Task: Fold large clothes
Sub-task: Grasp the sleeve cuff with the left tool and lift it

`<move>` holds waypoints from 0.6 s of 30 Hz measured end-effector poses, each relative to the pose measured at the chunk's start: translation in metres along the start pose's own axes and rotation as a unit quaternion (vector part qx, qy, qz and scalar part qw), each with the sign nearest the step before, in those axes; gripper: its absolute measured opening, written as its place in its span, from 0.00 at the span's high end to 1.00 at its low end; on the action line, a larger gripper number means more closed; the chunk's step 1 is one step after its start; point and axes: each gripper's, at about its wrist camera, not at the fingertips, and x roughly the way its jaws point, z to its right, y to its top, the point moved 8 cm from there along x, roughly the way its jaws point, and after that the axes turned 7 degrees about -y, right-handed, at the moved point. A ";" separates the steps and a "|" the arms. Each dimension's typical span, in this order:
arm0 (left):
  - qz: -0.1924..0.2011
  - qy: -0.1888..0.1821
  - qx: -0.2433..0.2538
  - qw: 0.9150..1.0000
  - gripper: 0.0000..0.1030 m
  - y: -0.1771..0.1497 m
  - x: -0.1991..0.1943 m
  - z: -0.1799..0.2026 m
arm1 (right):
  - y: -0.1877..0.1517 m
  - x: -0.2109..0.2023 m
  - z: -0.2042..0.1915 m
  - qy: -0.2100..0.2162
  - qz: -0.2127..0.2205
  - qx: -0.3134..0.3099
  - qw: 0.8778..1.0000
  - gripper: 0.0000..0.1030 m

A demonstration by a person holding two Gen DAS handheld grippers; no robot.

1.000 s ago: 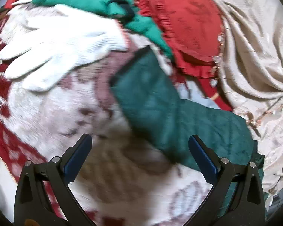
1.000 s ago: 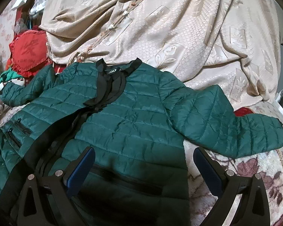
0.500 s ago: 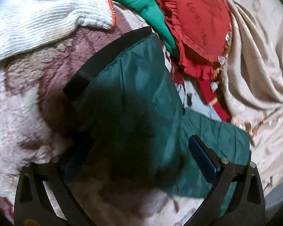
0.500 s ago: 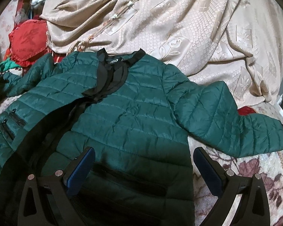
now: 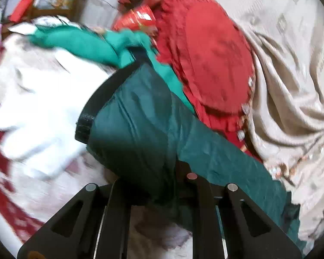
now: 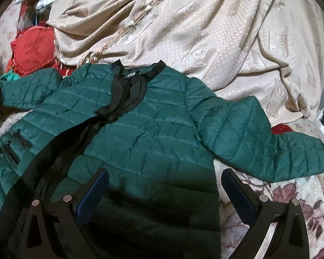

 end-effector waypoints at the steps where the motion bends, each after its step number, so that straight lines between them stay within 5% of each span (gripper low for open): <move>1: -0.010 0.001 -0.002 1.000 0.88 0.000 0.000 0.001 | -0.001 -0.001 0.001 -0.003 -0.002 -0.002 1.000 0.00; 6: -0.007 -0.008 0.015 1.000 0.88 -0.001 -0.006 0.042 | -0.009 -0.003 0.024 -0.016 -0.021 0.021 0.999 0.00; 11: -0.024 -0.113 0.074 0.991 0.88 -0.024 -0.023 0.146 | -0.014 0.014 0.054 -0.037 -0.088 0.078 0.992 0.00; 18: -0.095 -0.242 0.150 0.954 0.88 -0.114 -0.025 0.306 | -0.019 0.020 0.086 -0.070 -0.095 0.098 0.988 0.00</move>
